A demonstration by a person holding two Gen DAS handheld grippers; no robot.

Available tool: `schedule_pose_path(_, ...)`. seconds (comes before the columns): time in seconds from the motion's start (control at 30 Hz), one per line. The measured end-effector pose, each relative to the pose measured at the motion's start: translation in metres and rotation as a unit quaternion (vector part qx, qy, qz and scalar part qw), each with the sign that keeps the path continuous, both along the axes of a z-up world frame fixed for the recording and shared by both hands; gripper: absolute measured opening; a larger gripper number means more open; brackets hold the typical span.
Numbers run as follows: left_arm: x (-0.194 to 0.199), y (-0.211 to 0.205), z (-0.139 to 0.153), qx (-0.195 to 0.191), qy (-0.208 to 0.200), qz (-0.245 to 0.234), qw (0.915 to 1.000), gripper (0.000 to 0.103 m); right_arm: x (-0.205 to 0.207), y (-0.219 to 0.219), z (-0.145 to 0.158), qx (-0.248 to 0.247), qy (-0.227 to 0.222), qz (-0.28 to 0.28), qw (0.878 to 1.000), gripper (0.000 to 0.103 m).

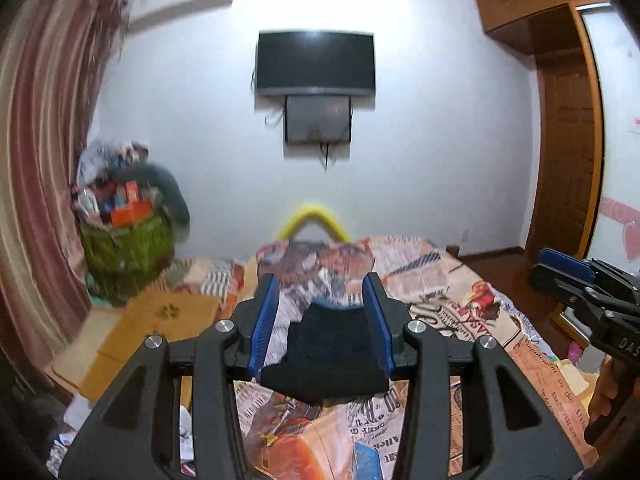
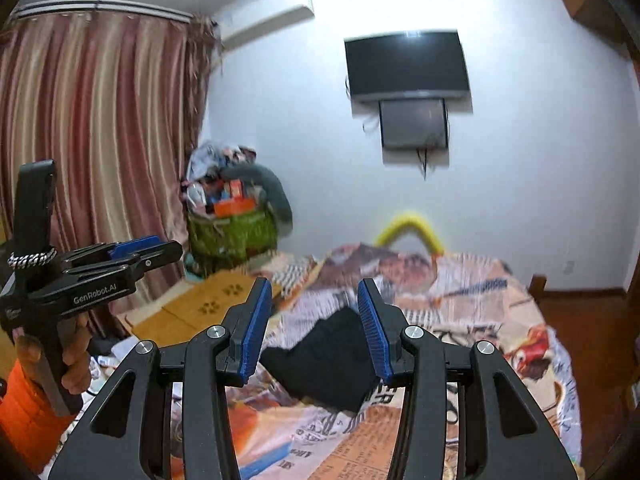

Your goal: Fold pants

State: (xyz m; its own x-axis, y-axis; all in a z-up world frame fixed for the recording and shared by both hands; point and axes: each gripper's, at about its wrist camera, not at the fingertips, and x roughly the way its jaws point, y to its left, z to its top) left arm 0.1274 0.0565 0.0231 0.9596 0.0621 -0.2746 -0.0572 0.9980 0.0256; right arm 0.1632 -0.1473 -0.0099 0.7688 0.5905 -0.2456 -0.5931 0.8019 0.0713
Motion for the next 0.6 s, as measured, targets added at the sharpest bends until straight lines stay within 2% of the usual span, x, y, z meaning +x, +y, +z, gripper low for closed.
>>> schedule_pose_path(0.07, -0.018, -0.009, 0.003, 0.007, -0.019, -0.002, 0.9998, 0.058, -0.013, -0.001, 0.003, 0.004, -0.011, 0.000, 1.000, 0.041)
schedule_pose_path(0.13, -0.035, -0.013, 0.005, 0.004, -0.038, -0.005, 0.9992, 0.081, -0.024, -0.002, 0.003, 0.009, -0.021, 0.000, 1.000, 0.041)
schedule_pose_path(0.17, -0.042, -0.014, 0.005, -0.002, -0.045, -0.009, 0.9990, 0.085, -0.029, -0.001, 0.003, 0.009, -0.024, 0.001, 1.000, 0.044)
schedule_pose_path(0.23, -0.053, -0.015, 0.006, -0.011, -0.053, -0.011, 0.9985, 0.091, -0.036, -0.002, 0.002, 0.010, -0.032, -0.004, 0.999, 0.057)
schedule_pose_path(0.3, -0.062, -0.016, 0.007, -0.013, -0.059, -0.008, 0.9981, 0.098, -0.041, -0.003, 0.001, 0.017, -0.039, -0.012, 0.999, 0.076)
schedule_pose_path(0.33, -0.065, -0.016, 0.006, -0.013, -0.062, -0.006, 0.9980, 0.103, -0.043, -0.003, 0.001, 0.023, -0.038, -0.014, 0.999, 0.081)
schedule_pose_path(0.47, -0.069, -0.016, 0.004, -0.008, -0.060, -0.006, 0.9982, 0.103, -0.049, -0.006, 0.003, 0.035, -0.036, -0.028, 0.998, 0.102)
schedule_pose_path(0.6, -0.071, -0.018, 0.000, -0.005, -0.055, -0.001, 0.9985, 0.103, -0.053, -0.004, 0.006, 0.023, -0.051, -0.047, 0.997, 0.103)
